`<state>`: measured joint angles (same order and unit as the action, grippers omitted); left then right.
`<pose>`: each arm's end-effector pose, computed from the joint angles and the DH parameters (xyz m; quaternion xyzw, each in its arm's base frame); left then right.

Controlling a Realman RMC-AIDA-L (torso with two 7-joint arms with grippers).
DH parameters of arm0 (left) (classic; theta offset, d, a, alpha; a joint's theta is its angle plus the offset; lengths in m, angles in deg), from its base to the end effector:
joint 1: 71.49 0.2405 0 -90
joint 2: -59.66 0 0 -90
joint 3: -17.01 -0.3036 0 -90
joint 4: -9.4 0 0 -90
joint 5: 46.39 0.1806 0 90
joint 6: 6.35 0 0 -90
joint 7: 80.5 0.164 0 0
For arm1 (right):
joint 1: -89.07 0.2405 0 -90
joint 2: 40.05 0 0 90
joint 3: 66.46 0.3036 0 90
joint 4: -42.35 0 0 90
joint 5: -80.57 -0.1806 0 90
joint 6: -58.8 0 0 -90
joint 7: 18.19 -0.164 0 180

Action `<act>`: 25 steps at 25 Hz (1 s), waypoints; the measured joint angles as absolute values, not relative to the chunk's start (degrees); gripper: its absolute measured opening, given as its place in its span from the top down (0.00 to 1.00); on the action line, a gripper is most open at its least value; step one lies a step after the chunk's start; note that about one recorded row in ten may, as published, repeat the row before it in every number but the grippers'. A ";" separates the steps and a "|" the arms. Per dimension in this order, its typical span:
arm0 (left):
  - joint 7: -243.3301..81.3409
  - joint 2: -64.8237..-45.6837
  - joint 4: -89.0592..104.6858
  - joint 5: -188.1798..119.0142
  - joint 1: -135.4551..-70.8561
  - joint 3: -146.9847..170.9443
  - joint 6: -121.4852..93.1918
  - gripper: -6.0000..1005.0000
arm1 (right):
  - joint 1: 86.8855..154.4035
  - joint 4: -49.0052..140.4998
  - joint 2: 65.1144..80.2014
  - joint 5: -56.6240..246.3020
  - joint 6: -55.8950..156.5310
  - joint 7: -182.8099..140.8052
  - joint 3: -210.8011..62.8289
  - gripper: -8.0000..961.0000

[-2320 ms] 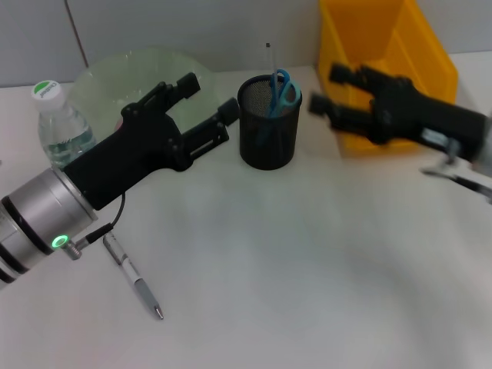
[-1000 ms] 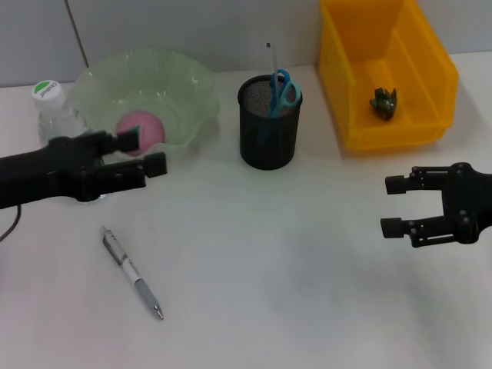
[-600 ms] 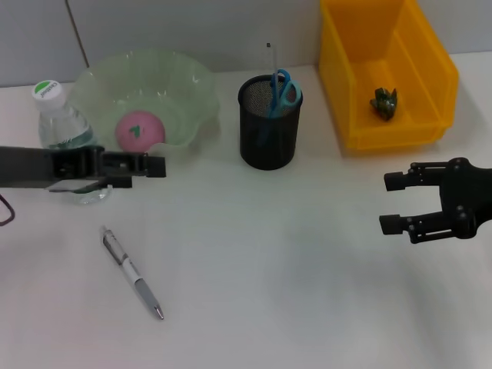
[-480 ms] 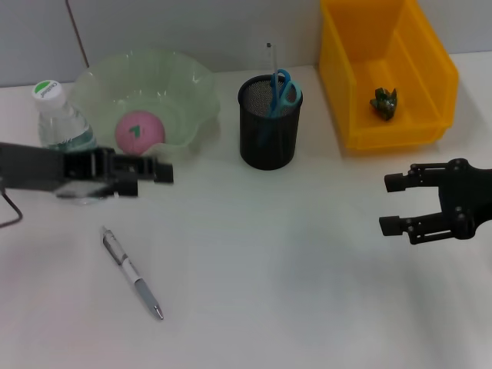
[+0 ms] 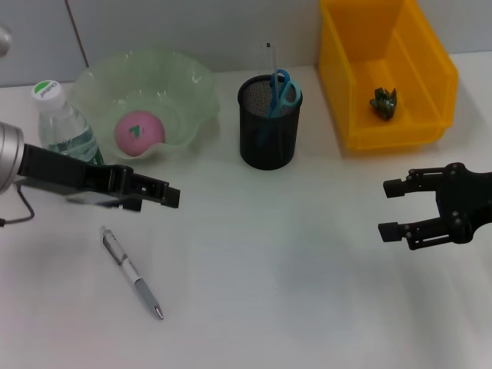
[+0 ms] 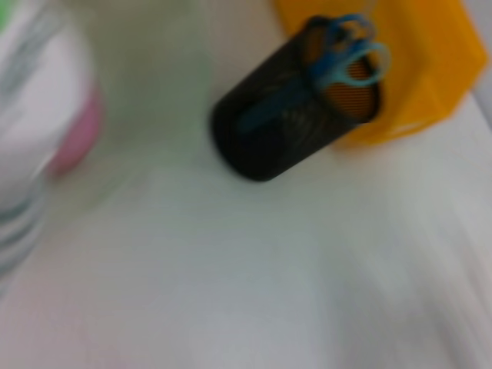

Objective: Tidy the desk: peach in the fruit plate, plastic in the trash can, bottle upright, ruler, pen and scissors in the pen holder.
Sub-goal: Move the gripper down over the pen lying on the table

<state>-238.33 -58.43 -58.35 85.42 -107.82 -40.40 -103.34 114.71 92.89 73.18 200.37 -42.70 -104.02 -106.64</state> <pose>-0.2212 0.3563 -0.0174 -0.8267 -0.5579 -0.0244 0.0694 0.3019 0.3085 0.0212 -0.9615 0.1988 0.1597 0.1028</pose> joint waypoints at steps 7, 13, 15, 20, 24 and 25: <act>-210.71 -57.57 -58.41 84.10 -112.98 -40.44 -108.39 0.21 | 114.73 92.89 73.26 200.37 -43.00 -106.38 -106.60 0.15; -189.10 -58.33 -59.94 85.38 -120.39 -43.16 -113.56 0.22 | 114.55 92.89 73.35 200.10 -42.94 -109.00 -105.89 0.15; -186.11 -58.68 -62.04 85.65 -122.28 -45.72 -113.94 0.22 | 114.57 92.99 73.55 200.09 -43.02 -109.39 -105.83 0.15; -184.49 -58.96 -67.92 88.44 -123.82 -54.44 -112.97 0.24 | 114.92 92.59 73.66 199.99 -43.49 -109.63 -105.56 0.15; -178.68 -59.10 -68.33 91.83 -122.78 -59.12 -110.39 0.24 | 115.47 90.60 73.57 199.70 -43.10 -109.62 -104.47 0.15; -176.71 -59.09 -67.98 92.98 -122.21 -59.80 -109.30 0.24 | 115.64 89.94 73.55 199.69 -42.75 -109.62 -104.43 0.15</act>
<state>-176.71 -59.09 -67.98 92.98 -122.21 -59.80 -109.30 115.64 89.94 73.55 199.69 -42.75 -109.62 -104.43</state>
